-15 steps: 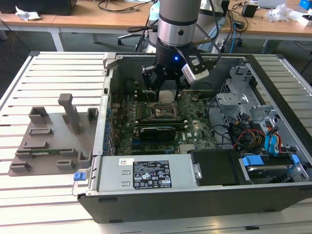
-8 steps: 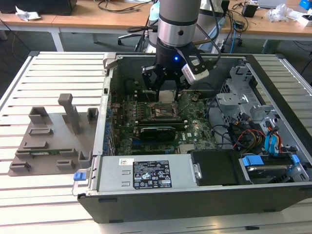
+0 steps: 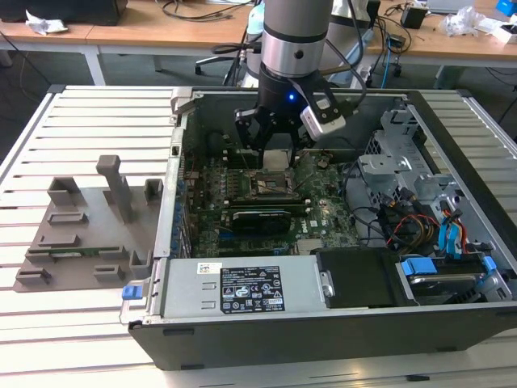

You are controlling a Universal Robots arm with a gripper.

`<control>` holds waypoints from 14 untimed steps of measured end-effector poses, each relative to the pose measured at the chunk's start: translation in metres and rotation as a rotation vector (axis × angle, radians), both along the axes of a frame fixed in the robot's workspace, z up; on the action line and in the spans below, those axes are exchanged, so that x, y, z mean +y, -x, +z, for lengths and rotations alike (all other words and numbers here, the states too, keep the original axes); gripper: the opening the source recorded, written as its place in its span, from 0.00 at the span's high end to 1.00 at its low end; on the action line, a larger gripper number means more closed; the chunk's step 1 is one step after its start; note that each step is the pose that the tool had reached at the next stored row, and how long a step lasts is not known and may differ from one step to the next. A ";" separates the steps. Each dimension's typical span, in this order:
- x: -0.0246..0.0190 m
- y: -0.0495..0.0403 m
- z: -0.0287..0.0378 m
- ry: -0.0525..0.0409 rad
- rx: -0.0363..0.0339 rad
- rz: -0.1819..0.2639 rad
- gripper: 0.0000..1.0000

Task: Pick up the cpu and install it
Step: 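Place the cpu into insertion slot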

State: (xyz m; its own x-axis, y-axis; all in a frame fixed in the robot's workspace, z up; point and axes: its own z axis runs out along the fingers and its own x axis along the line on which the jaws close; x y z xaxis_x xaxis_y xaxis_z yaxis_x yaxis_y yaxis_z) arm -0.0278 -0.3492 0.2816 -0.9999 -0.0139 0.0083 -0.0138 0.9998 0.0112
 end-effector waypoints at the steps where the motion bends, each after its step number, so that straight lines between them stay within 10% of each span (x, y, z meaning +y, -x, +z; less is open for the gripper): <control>1: 0.0000 0.0000 0.0000 0.0000 0.0000 -0.015 0.45; 14: 0.0000 0.0000 -0.0007 0.0033 0.0001 -0.242 0.45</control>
State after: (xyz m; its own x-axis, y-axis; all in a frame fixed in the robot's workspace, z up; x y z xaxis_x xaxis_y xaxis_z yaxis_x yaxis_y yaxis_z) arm -0.0278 -0.3492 0.2810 -0.9740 0.2263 0.0080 0.2264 0.9740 0.0078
